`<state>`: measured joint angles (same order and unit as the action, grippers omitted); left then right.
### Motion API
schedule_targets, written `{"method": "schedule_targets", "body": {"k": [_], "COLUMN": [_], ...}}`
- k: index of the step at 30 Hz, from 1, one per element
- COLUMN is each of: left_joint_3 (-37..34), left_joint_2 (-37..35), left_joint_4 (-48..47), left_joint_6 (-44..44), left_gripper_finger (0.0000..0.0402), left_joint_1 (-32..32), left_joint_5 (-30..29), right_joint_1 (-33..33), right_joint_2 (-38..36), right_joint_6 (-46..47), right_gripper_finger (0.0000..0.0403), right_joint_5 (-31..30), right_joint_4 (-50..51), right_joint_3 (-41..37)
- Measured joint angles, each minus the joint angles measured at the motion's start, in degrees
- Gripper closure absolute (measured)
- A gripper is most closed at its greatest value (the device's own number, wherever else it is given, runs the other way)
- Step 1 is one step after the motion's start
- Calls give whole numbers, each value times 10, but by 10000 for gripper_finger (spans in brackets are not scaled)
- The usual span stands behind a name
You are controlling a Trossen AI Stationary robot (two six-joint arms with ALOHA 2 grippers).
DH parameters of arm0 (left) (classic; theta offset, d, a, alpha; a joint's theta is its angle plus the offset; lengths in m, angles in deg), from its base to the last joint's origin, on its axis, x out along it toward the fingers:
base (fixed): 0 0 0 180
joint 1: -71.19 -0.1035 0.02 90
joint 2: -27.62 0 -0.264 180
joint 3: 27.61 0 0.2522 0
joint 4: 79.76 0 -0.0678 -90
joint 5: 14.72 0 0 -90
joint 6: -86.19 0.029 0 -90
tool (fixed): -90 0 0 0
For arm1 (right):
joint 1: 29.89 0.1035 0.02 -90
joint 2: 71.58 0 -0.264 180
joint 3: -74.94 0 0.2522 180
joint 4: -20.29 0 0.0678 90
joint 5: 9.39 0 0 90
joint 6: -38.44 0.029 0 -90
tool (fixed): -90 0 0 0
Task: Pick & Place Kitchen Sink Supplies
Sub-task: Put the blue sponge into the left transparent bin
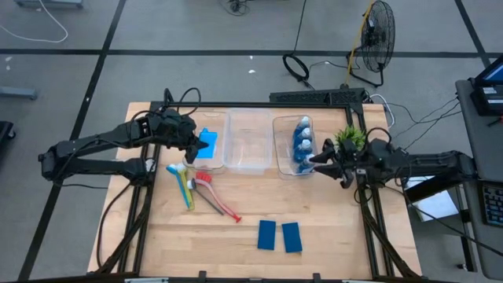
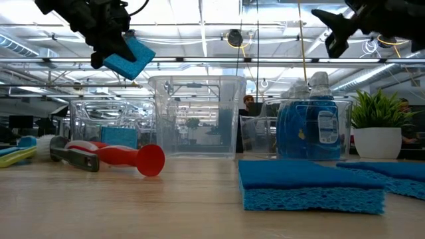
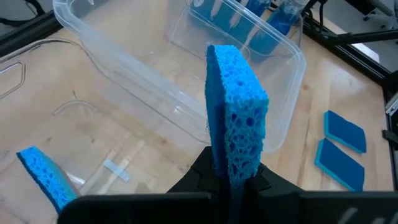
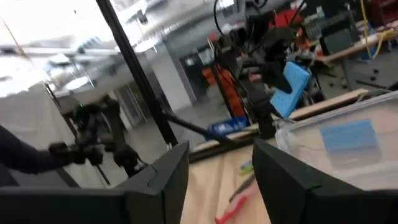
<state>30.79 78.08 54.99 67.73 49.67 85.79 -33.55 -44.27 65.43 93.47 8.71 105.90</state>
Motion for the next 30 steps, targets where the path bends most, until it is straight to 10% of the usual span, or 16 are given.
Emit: {"method": "schedule_targets", "body": {"k": [9, 30], "left_joint_3": [0, 0], "left_joint_2": [0, 122], "left_joint_4": [0, -35], "left_joint_6": [8, 15], "left_gripper_finger": [393, 393], "left_joint_1": [0, -51], "left_joint_5": [-8, -62], "right_joint_1": [0, 0], "right_joint_2": [0, 0], "right_joint_6": [-54, -9], "right_gripper_finger": [237, 237], "right_joint_5": [8, 9], "right_joint_4": [183, 196], "right_joint_3": [96, 97]}}
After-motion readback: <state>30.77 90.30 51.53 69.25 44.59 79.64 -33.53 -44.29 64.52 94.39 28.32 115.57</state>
